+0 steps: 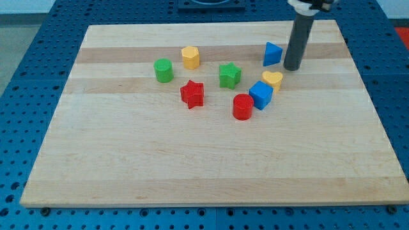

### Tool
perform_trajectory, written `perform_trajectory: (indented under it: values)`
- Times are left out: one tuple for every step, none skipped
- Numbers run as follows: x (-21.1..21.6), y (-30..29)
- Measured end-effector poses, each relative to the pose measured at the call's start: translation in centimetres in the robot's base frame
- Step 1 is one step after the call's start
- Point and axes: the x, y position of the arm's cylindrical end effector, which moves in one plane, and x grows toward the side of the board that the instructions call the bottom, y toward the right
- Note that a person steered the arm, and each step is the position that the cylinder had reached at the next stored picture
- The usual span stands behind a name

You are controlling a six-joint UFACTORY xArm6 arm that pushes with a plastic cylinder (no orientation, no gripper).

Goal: Push the yellow heart closer to the blue triangle

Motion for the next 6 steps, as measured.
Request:
perform_trajectory:
  values:
    - [-1.7,-0.7]
    - [-2.7,-3.0]
    - [-2.7,-5.2]
    - [-2.8,-6.5]
    - [-1.3,-6.0]
    - [1.0,-6.1]
